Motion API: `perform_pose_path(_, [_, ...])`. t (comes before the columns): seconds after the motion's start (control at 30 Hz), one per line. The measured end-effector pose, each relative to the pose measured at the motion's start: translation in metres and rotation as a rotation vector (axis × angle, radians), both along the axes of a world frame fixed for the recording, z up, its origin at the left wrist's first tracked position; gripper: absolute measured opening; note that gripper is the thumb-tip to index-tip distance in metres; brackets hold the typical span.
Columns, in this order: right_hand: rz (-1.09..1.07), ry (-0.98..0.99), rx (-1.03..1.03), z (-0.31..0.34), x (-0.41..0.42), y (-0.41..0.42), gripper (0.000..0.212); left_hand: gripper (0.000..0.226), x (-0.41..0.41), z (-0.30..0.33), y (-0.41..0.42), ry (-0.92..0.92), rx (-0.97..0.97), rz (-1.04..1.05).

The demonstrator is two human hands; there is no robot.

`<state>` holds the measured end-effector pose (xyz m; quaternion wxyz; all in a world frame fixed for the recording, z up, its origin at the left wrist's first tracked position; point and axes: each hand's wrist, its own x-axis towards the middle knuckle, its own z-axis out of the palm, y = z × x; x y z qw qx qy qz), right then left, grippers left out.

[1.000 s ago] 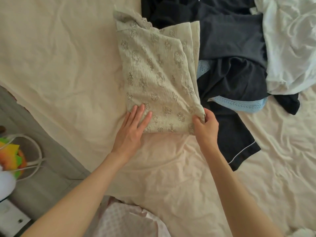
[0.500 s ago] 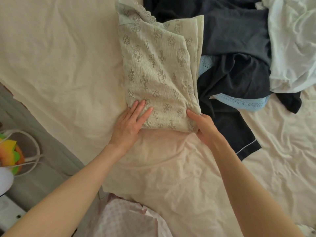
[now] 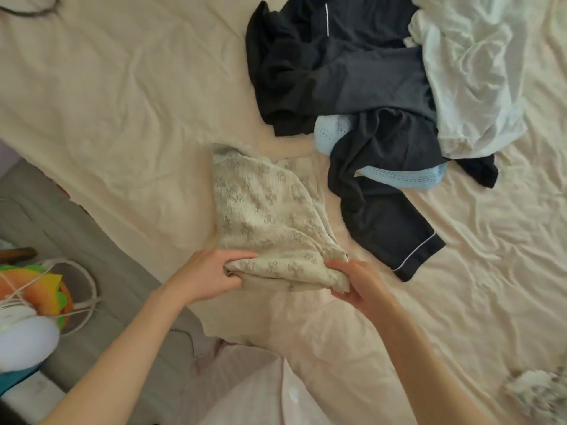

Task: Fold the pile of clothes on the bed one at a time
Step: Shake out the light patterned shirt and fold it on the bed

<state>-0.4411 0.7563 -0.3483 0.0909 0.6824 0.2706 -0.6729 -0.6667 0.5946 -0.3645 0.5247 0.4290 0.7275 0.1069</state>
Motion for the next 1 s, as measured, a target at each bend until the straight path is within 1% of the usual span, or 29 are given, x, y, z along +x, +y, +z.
perform_pose_path(0.1, [-0.010,-0.013,-0.046,0.009,0.001,-0.006,0.018,0.060,-0.008,0.004,0.001,-0.138,-0.044,0.090])
perform_pose_path(0.17, [-0.063,-0.044,0.010,0.007,-0.013,0.005,0.015,0.057,-0.018,-0.001,0.012,-0.146,0.067,0.292])
perform_pose_path(0.2, [-0.097,-0.049,0.063,0.005,-0.023,0.015,0.015,0.054,-0.024,-0.004,0.020,-0.111,0.149,0.423])
perform_pose_path(0.27, [-0.107,-0.028,0.229,-0.003,-0.046,0.035,0.019,0.041,-0.036,-0.013,0.041,0.028,0.264,0.642])
perform_pose_path(0.3, [-0.045,-0.029,0.347,-0.008,-0.058,0.043,0.020,0.038,-0.040,-0.018,0.052,0.105,0.286,0.708])
perform_pose_path(0.37, [0.193,-0.111,0.648,-0.021,-0.080,0.050,0.023,0.041,-0.045,-0.029,0.071,0.181,0.302,0.776])
perform_pose_path(0.4, [0.354,-0.168,0.829,-0.027,-0.088,0.050,0.030,0.045,-0.046,-0.035,0.079,0.191,0.310,0.786])
perform_pose_path(0.47, [0.712,-0.183,1.183,-0.039,-0.100,0.042,0.041,0.049,-0.046,-0.042,0.091,0.248,0.366,0.758])
perform_pose_path(0.5, [0.872,-0.148,1.294,-0.045,-0.105,0.036,0.043,0.050,-0.044,-0.043,0.095,0.324,0.417,0.717])
perform_pose_path(0.53, [1.004,-0.105,1.346,-0.052,-0.109,0.030,0.045,0.049,-0.041,-0.043,0.097,0.455,0.465,0.646])
perform_pose_path(0.57, [1.099,-0.064,1.346,-0.061,-0.112,0.025,0.046,0.047,-0.037,-0.044,0.097,0.609,0.511,0.543])
perform_pose_path(0.6, [1.156,-0.048,1.309,-0.069,-0.114,0.020,0.047,0.045,-0.030,-0.047,0.095,0.727,0.559,0.421])
perform_pose_path(0.63, [1.179,-0.060,1.259,-0.078,-0.116,0.016,0.048,0.044,-0.022,-0.053,0.092,0.789,0.587,0.290])
perform_pose_path(0.67, [1.182,-0.088,1.212,-0.087,-0.116,0.014,0.049,0.045,-0.014,-0.060,0.086,0.811,0.564,0.170])
perform_pose_path(0.73, [1.195,-0.146,1.170,-0.104,-0.115,0.012,0.052,0.048,-0.008,-0.077,0.075,0.790,0.394,0.047])
perform_pose_path(0.8, [1.233,-0.138,1.208,-0.119,-0.114,0.010,0.058,0.051,-0.013,-0.097,0.071,0.749,0.261,0.045])
perform_pose_path(0.9, [1.241,-0.154,1.291,-0.146,-0.113,0.009,0.059,0.053,-0.020,-0.124,0.075,0.789,0.269,0.008])
perform_pose_path(1.0, [1.266,-0.218,1.269,-0.165,-0.115,0.010,0.058,0.053,-0.019,-0.142,0.080,0.815,0.247,-0.003])
